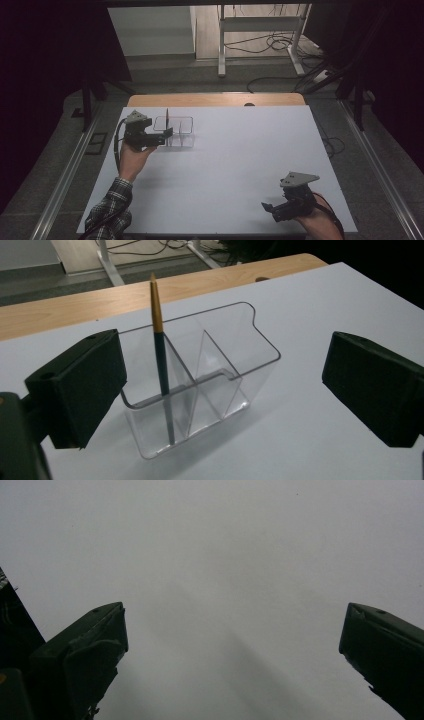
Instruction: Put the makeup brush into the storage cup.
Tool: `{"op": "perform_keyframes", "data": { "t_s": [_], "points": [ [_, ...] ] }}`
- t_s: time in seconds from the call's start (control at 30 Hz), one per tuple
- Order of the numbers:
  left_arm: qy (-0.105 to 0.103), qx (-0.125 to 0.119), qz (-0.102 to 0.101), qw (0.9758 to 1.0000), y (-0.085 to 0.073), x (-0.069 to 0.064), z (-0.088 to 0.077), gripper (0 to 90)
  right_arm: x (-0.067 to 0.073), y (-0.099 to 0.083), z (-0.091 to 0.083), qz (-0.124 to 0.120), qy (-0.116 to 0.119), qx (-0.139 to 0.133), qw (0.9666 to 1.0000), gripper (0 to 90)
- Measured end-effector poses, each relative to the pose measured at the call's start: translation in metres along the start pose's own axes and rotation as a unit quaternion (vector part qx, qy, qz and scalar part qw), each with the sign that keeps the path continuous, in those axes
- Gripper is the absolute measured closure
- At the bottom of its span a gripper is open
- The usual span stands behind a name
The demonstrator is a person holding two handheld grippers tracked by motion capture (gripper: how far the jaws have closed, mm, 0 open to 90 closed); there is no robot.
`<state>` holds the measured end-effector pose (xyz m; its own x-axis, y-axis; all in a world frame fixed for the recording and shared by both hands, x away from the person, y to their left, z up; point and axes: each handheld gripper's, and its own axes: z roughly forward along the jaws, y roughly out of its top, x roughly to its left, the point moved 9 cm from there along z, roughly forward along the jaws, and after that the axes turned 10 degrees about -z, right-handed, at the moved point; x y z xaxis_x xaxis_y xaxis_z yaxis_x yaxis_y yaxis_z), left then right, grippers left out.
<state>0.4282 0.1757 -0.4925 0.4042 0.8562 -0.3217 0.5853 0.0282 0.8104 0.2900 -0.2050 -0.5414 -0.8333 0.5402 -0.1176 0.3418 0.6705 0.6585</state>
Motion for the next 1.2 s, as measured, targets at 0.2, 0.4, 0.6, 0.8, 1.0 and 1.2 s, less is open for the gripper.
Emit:
{"op": "perform_keyframes", "data": {
  "t_s": [0.2,0.4,0.6,0.8,1.0,1.2],
  "points": [
    [-0.010,0.009,0.015,0.9998,-0.004,-0.011,-0.002,2.7,0.000,0.001,-0.001,0.002,0.001,-0.004,1.0000,0.0],
    [-0.014,0.019,0.023,0.9994,-0.009,-0.021,-0.005,1.9,-0.001,0.001,-0.001,0.002,-0.002,-0.005,1.0000,0.0],
    [-0.019,0.023,0.028,0.9992,-0.015,-0.029,-0.010,1.4,-0.001,0.001,-0.002,0.001,-0.003,-0.006,1.0000,0.0],
    [-0.022,0.026,0.033,0.9989,-0.020,-0.034,-0.016,1.0,-0.001,0.002,-0.002,0.000,-0.006,-0.008,1.0000,0.0],
    [-0.025,0.029,0.037,0.9986,-0.027,-0.040,-0.020,1.0,-0.002,0.002,-0.002,0.000,-0.008,-0.008,0.9999,0.0],
    [-0.025,0.034,0.046,0.9980,-0.037,-0.044,-0.022,0.4,-0.001,0.002,-0.002,0.001,-0.008,-0.007,0.9999,0.0]
  ]
}}
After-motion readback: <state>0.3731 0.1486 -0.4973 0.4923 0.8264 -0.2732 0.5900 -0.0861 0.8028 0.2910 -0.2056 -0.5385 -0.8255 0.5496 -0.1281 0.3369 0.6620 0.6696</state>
